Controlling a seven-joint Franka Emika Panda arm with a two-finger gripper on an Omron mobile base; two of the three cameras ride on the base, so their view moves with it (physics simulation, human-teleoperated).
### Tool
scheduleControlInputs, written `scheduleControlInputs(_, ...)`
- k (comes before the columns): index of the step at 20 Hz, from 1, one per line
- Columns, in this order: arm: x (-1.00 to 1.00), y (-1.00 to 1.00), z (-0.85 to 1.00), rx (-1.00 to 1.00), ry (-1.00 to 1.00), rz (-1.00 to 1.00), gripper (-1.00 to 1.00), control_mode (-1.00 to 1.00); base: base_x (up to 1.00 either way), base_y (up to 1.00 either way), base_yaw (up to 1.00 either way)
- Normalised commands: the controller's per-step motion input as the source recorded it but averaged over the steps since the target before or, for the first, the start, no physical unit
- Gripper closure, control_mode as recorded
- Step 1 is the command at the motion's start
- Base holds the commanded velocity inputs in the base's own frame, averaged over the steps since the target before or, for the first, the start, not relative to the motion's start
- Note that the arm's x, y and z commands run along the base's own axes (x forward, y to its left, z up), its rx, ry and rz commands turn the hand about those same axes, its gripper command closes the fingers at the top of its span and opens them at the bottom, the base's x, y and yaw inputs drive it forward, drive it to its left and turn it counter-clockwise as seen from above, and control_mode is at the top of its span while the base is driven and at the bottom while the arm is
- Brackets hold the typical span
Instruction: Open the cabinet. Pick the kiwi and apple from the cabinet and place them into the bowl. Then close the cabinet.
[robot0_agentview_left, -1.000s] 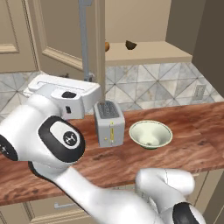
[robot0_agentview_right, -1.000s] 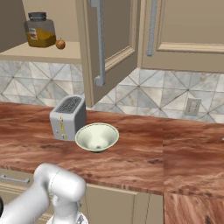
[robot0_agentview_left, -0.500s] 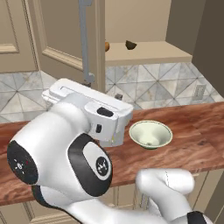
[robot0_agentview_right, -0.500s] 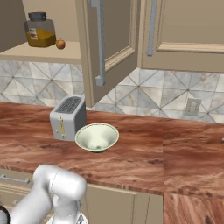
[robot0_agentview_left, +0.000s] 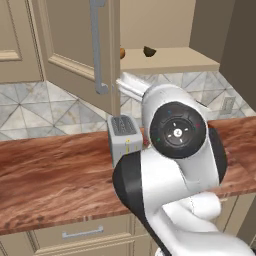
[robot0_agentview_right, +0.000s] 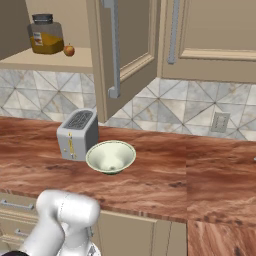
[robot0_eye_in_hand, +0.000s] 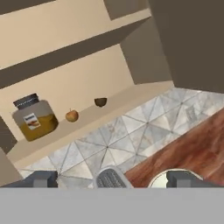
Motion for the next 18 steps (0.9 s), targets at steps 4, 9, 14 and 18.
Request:
scheduleControlInputs(4,0.58,-0.77,-0.76,0.0,-0.02,0.51,-1.0,-1.0,0.0,0.0,0.0)
scheduleControlInputs(9,0.65,-0.86,-0.2,0.07,-0.08,0.47,-1.0,-1.0,0.0,0.0,0.0)
scheduleControlInputs(14,0.81,-0.2,0.0,0.1,0.0,0.5,-1.0,-1.0,0.0,0.0,0.0)
scheduleControlInputs(18,0.96,0.23,-0.01,0.06,0.05,0.47,-1.0,-1.0,0.0,0.0,0.0)
